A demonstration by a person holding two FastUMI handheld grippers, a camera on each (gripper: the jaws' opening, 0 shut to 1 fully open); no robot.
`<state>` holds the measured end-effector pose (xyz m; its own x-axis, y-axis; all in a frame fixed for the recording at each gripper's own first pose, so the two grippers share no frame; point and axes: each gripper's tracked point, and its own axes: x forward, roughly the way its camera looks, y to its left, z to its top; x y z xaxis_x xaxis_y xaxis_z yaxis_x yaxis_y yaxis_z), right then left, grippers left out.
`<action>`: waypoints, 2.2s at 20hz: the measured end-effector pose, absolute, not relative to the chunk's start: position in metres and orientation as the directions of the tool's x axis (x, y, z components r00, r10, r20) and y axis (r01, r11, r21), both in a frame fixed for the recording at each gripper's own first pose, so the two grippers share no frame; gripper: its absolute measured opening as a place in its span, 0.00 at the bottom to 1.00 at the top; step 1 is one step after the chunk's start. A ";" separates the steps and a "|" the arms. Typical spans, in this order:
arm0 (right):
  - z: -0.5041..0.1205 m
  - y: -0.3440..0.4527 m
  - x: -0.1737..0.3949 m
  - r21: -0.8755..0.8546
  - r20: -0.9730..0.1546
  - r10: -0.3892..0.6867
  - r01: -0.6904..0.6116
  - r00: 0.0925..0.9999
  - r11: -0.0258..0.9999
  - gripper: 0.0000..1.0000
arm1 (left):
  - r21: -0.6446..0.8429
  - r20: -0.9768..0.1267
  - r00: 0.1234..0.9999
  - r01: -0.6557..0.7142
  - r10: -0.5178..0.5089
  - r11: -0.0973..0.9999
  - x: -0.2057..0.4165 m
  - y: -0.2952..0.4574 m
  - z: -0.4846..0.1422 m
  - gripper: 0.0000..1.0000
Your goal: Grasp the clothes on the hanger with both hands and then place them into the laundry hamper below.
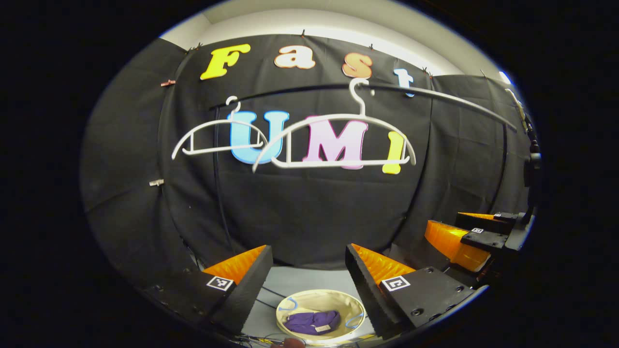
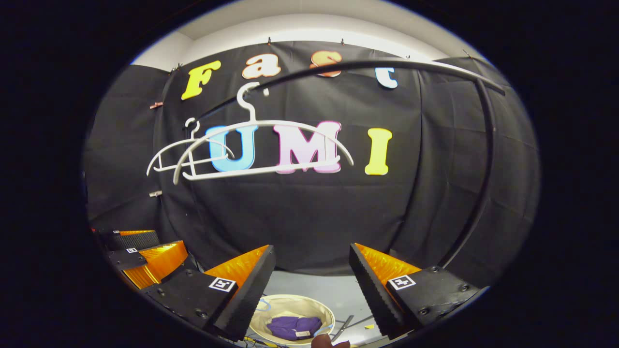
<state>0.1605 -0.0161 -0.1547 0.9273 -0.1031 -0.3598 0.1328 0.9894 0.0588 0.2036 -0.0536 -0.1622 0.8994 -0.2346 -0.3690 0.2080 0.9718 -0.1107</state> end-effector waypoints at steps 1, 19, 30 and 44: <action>-0.141 -0.017 0.160 0.057 -0.335 -0.105 0.131 0.936 0.990 0.98 | -0.105 -0.345 0.910 0.206 -0.229 0.973 0.203 -0.051 -0.149 0.95; -0.008 -0.012 0.143 0.034 -0.048 -0.125 0.127 0.991 0.991 0.97 | -0.043 -0.094 0.984 0.145 -0.148 0.989 0.167 -0.023 -0.030 0.92; -0.010 -0.010 0.138 0.029 -0.044 -0.113 0.114 0.993 0.993 0.97 | -0.050 -0.095 0.987 0.123 -0.127 0.991 0.168 -0.015 -0.021 0.95; 0.001 0.015 0.148 0.030 -0.007 -0.026 0.026 1.000 0.999 0.96 | -0.026 -0.106 0.991 0.080 -0.083 0.996 0.158 -0.004 -0.020 0.92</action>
